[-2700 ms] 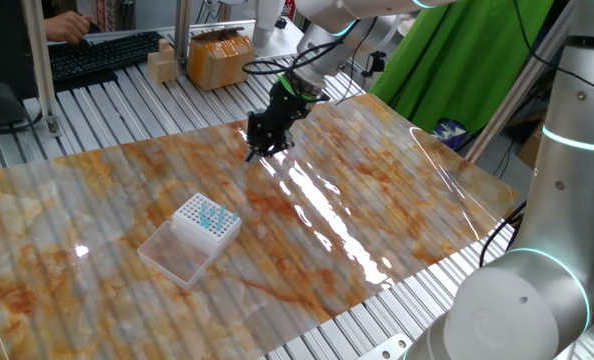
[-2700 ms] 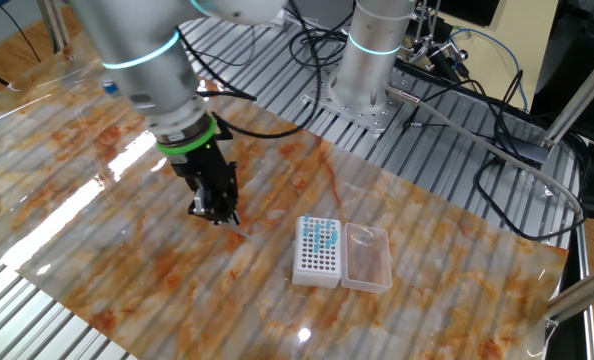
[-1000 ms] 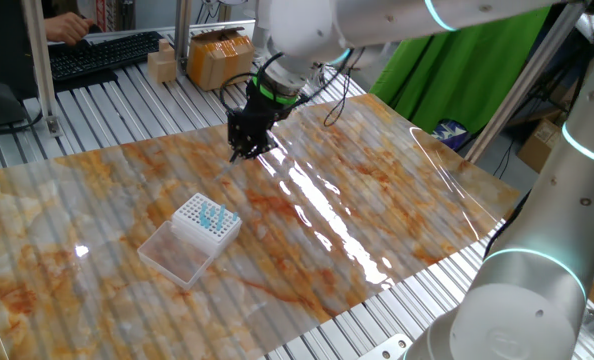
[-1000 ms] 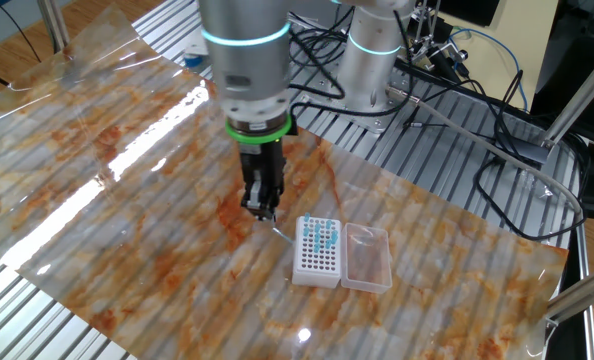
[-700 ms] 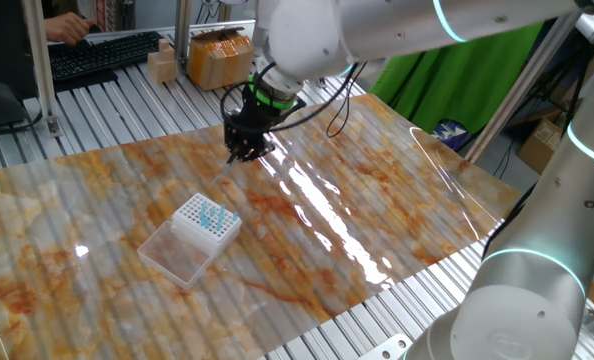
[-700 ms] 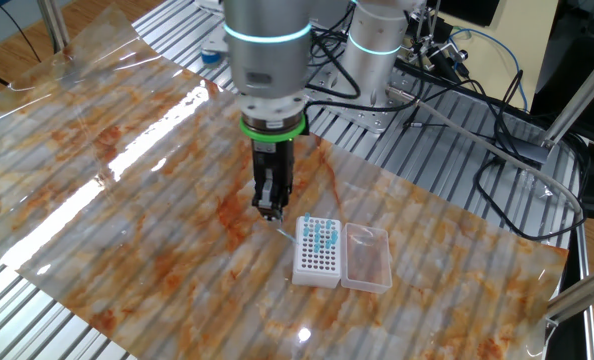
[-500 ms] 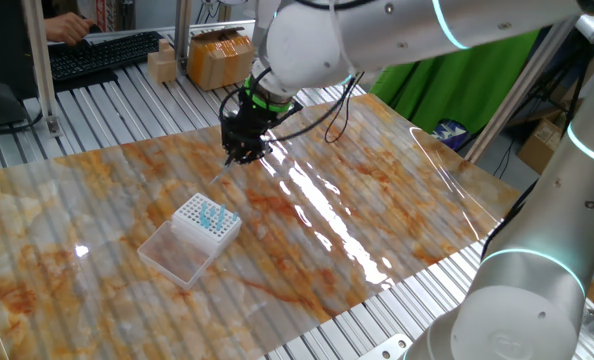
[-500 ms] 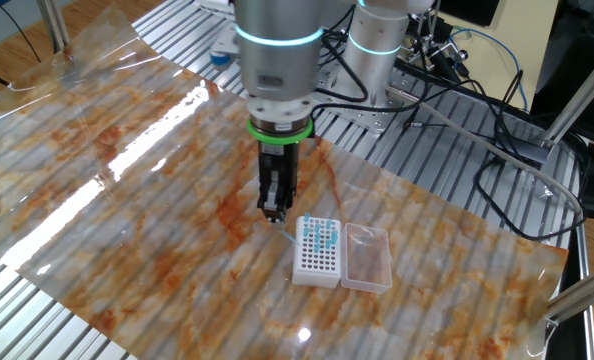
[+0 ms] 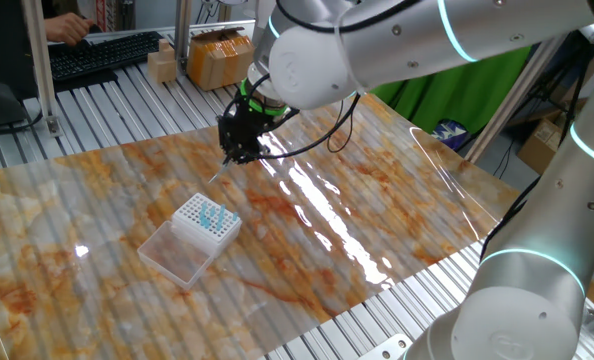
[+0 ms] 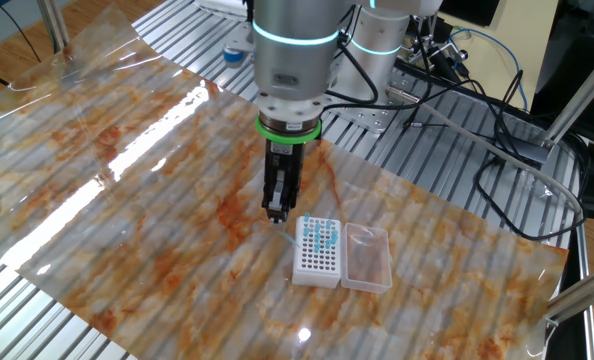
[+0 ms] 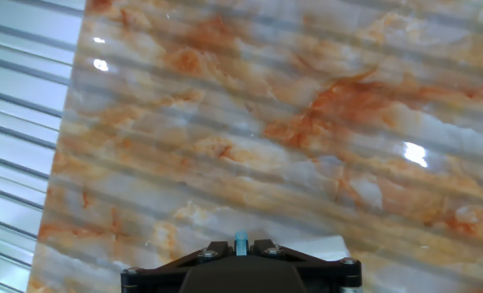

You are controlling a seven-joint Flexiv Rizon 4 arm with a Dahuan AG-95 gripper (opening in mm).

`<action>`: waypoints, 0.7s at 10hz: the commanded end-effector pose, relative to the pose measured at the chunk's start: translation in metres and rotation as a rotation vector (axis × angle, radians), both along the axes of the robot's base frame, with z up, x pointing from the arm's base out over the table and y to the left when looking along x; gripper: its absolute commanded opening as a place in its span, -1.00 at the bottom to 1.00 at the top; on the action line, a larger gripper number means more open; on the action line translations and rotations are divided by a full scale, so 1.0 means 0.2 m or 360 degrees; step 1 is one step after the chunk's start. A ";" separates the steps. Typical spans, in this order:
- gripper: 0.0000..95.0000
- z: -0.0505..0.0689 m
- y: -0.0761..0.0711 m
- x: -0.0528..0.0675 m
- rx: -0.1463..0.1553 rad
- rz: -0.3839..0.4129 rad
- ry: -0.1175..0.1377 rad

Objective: Insert a medium pipette tip into the holder for medium pipette tips

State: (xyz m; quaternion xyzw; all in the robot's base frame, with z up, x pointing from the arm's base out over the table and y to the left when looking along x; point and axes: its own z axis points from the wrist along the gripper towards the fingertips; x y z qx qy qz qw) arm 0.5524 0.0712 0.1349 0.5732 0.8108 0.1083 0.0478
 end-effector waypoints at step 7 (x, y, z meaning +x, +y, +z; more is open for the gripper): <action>-1.00 -0.01 0.04 0.00 -0.0092 0.0063 -0.0034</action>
